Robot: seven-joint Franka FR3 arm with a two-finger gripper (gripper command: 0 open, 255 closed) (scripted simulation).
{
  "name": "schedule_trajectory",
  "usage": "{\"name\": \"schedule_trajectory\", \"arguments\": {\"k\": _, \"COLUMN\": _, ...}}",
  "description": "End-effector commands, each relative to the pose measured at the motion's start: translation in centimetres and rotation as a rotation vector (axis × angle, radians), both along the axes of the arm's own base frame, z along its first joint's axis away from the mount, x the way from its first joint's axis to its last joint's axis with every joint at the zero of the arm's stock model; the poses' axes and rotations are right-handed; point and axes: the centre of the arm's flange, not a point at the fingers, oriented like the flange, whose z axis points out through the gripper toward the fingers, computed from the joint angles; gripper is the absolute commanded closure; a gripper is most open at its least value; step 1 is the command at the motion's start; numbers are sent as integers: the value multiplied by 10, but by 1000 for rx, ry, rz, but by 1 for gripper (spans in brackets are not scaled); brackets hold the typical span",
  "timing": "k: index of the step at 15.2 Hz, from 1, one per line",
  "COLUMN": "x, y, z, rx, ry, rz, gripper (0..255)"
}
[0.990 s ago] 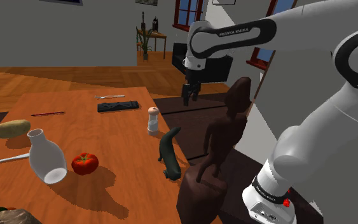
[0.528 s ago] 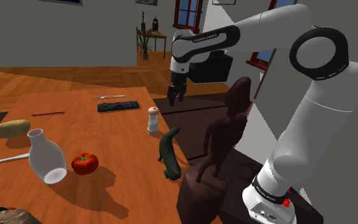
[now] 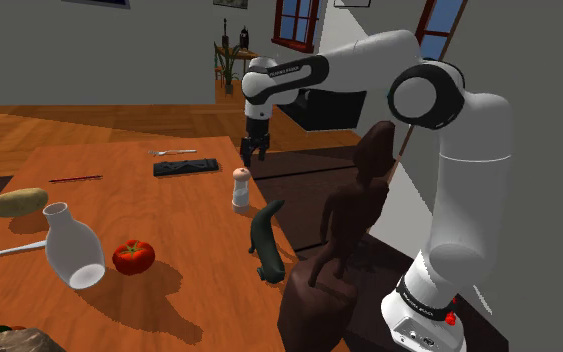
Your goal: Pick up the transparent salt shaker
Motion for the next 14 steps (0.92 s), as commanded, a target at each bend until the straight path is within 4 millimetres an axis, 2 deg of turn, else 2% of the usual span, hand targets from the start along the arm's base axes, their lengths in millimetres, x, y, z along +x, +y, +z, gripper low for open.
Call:
{"name": "schedule_trajectory", "arguments": {"k": 1, "x": 24, "y": 1, "z": -13, "rx": 8, "ry": -1, "rz": 7, "gripper": 0}}
{"name": "schedule_trajectory", "arguments": {"k": 6, "x": 79, "y": 4, "z": -39, "rx": 25, "ry": -1, "rz": 22, "gripper": 0}}
{"name": "schedule_trajectory", "arguments": {"k": 14, "x": 79, "y": 4, "z": -79, "rx": 25, "ry": -1, "rz": 22, "gripper": 0}}
